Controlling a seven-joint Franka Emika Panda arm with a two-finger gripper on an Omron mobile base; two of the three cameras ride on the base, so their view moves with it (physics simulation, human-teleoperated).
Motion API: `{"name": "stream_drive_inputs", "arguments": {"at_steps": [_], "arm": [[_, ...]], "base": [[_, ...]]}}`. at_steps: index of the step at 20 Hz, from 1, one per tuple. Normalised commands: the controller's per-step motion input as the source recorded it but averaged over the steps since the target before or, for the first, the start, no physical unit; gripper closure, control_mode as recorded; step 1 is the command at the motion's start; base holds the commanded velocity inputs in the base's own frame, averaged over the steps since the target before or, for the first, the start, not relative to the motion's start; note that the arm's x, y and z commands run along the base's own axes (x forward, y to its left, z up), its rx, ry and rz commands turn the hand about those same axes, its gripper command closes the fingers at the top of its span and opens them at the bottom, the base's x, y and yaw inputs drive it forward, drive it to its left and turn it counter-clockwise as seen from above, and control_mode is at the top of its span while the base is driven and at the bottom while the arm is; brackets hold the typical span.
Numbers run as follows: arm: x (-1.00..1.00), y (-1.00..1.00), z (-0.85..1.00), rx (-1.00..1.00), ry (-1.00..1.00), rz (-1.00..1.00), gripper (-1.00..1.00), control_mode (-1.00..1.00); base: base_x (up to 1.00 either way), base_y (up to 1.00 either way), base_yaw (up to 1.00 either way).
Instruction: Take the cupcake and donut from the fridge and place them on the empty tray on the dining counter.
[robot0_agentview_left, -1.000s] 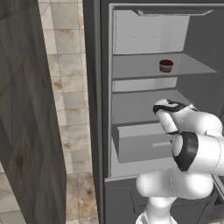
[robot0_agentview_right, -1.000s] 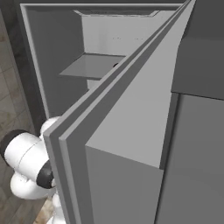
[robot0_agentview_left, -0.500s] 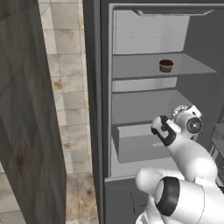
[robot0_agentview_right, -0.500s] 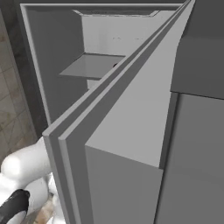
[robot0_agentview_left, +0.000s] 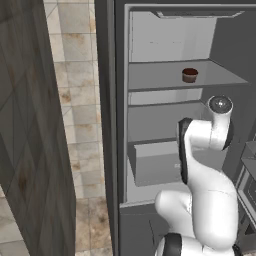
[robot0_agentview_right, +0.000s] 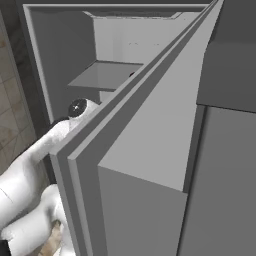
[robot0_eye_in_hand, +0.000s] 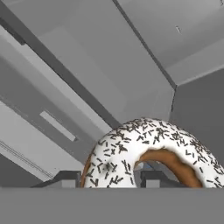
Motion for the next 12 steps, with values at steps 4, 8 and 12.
{"name": "stream_drive_inputs", "arguments": {"at_steps": [4,8,12], "arm": [[-1.0,0.11,-0.11,0.18,-0.18,0.07,1.0,-1.0],[-1.0,0.44,-0.2,0.22,-0.47,0.01,1.0,-1.0],[-1.0,0.44,0.35,0.16,-0.23,0.0,1.0,-1.0]], "base": [[0.0,0.0,0.0],[0.0,0.0,0.0],[0.0,0.0,0.0]]}}
